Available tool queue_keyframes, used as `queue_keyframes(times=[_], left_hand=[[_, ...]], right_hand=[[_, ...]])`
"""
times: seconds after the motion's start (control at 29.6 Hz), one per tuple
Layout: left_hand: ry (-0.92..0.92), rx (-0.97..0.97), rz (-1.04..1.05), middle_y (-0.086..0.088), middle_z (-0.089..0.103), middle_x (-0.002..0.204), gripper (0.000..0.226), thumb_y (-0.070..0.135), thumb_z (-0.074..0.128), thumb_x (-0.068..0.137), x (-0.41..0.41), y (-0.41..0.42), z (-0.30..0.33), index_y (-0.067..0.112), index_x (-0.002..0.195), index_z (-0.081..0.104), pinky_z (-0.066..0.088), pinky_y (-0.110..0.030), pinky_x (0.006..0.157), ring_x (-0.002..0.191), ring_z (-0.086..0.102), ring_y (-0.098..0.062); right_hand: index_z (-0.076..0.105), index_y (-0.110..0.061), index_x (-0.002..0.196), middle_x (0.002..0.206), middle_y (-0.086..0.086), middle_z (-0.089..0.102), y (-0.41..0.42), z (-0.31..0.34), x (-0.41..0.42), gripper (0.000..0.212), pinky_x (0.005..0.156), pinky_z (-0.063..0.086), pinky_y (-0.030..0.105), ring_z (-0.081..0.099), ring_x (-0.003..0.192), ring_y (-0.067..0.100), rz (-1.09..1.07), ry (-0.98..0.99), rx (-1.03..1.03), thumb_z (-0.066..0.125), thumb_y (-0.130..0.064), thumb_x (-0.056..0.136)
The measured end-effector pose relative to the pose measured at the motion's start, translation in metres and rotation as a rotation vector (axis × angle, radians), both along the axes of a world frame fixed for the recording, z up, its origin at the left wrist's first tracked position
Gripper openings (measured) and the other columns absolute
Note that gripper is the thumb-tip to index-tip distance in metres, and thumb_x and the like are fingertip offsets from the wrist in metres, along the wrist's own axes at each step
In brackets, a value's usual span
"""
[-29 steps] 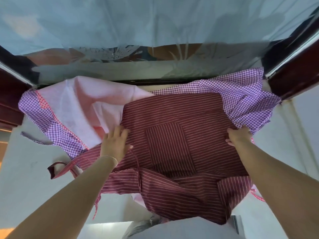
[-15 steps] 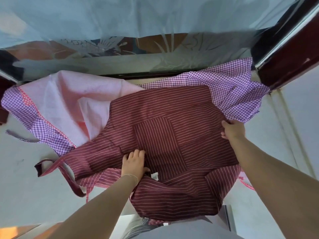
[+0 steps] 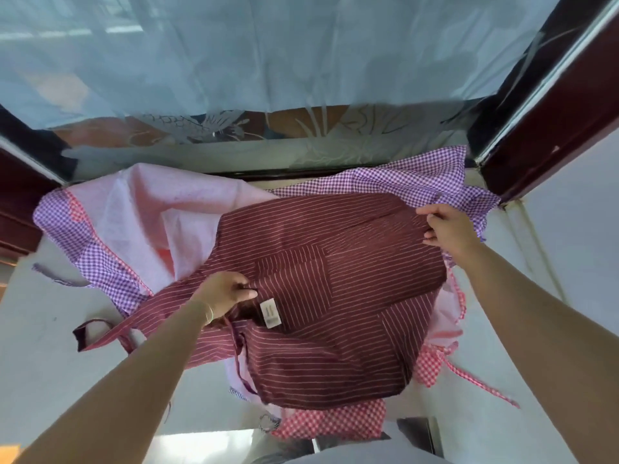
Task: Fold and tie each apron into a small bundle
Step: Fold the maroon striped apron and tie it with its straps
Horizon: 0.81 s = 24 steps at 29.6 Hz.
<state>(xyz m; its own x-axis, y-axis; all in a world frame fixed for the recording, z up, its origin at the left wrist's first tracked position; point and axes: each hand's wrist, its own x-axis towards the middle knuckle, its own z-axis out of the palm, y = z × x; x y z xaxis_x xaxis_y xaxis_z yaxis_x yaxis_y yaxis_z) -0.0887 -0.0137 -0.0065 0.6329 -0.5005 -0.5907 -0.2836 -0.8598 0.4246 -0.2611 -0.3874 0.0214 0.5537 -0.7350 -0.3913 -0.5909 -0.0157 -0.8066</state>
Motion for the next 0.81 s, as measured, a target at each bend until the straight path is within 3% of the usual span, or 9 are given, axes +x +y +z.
queue_keyframes(times=[0.1,0.2,0.27,0.37,0.44,0.51,0.57,0.68,0.81], left_hand=[[-0.114,-0.077,0.025,0.000,0.057,0.075,0.016,0.026,0.053,0.096,0.028,0.000,0.041,0.011,0.093,0.059,0.040,-0.026,0.061,0.070,0.056,-0.021],[-0.288,-0.124,0.027,0.000,0.058,0.081,0.011,0.030,0.046,0.099,0.054,-0.003,0.079,0.019,0.097,0.048,0.040,-0.030,0.064,0.073,0.057,-0.019],[-0.386,-0.072,-0.045,-0.003,0.058,0.077,0.018,0.032,0.053,0.095,0.073,-0.006,0.100,0.017,0.092,0.044,0.039,-0.032,0.062,0.067,0.053,-0.019],[-0.629,-0.029,-0.045,-0.012,0.061,0.077,0.024,0.018,0.061,0.090,0.110,-0.007,0.137,0.019,0.076,0.041,0.039,-0.033,0.061,0.065,0.051,-0.026],[-0.841,-0.086,0.035,-0.018,0.060,0.080,0.023,0.006,0.053,0.088,0.128,-0.002,0.165,0.019,0.071,0.042,0.043,-0.036,0.062,0.068,0.053,-0.032],[-0.935,-0.166,0.109,-0.019,0.058,0.084,0.017,0.008,0.050,0.088,0.136,-0.002,0.180,0.016,0.074,0.046,0.043,-0.038,0.064,0.073,0.056,-0.038],[-0.887,-0.190,0.095,-0.014,0.061,0.093,0.004,0.015,0.055,0.088,0.130,-0.011,0.177,0.015,0.085,0.053,0.046,-0.040,0.072,0.086,0.059,-0.038],[-0.663,-0.189,-0.083,-0.011,0.057,0.126,0.048,0.031,0.069,0.083,0.101,-0.038,0.149,0.016,0.125,0.053,0.042,-0.042,0.098,0.117,0.051,-0.033],[-0.581,-0.129,-0.277,0.000,0.029,0.154,0.094,0.056,0.070,0.076,0.061,-0.090,0.124,0.029,0.150,0.019,0.026,-0.045,0.113,0.141,0.027,-0.026]], right_hand=[[0.068,-0.023,0.094,0.096,-0.005,0.065,-0.003,0.032,0.008,0.009,0.083,0.049,0.027,0.061,0.085,0.010,0.383,0.072,-0.028,0.070,-0.018,0.087],[0.069,-0.014,0.098,0.093,0.000,0.066,-0.004,0.058,0.027,0.019,0.078,0.046,0.029,0.061,0.089,0.018,0.598,0.229,-0.340,0.076,-0.019,0.081],[0.069,-0.011,0.099,0.095,0.006,0.067,-0.006,0.074,0.041,0.019,0.081,0.049,0.036,0.061,0.086,0.023,0.502,0.186,-0.480,0.073,-0.021,0.084],[0.070,-0.006,0.097,0.091,0.012,0.068,-0.018,0.104,0.060,0.013,0.079,0.056,0.046,0.065,0.078,0.028,0.207,-0.063,-0.479,0.069,-0.016,0.087],[0.067,-0.015,0.083,0.112,0.018,0.064,-0.027,0.125,0.067,0.008,0.079,0.058,0.044,0.067,0.080,0.026,0.044,-0.250,-0.412,0.067,-0.008,0.088],[0.063,-0.025,0.077,0.145,0.009,0.039,-0.035,0.134,0.068,0.022,0.088,0.055,0.041,0.063,0.104,0.024,-0.001,-0.326,-0.470,0.069,-0.006,0.086],[0.067,-0.022,0.083,0.154,-0.003,0.021,-0.027,0.140,0.063,0.014,0.103,0.044,0.034,0.043,0.131,0.013,0.096,-0.289,-0.647,0.071,-0.009,0.085],[0.071,-0.010,0.094,0.156,-0.001,0.023,0.000,0.150,0.062,0.008,0.102,0.036,0.017,0.033,0.128,-0.008,0.269,-0.311,-0.837,0.069,-0.009,0.086],[0.070,-0.013,0.092,0.139,0.002,0.042,0.031,0.173,0.068,0.010,0.090,0.038,0.003,0.043,0.102,-0.013,0.391,-0.404,-0.950,0.069,-0.006,0.085]])
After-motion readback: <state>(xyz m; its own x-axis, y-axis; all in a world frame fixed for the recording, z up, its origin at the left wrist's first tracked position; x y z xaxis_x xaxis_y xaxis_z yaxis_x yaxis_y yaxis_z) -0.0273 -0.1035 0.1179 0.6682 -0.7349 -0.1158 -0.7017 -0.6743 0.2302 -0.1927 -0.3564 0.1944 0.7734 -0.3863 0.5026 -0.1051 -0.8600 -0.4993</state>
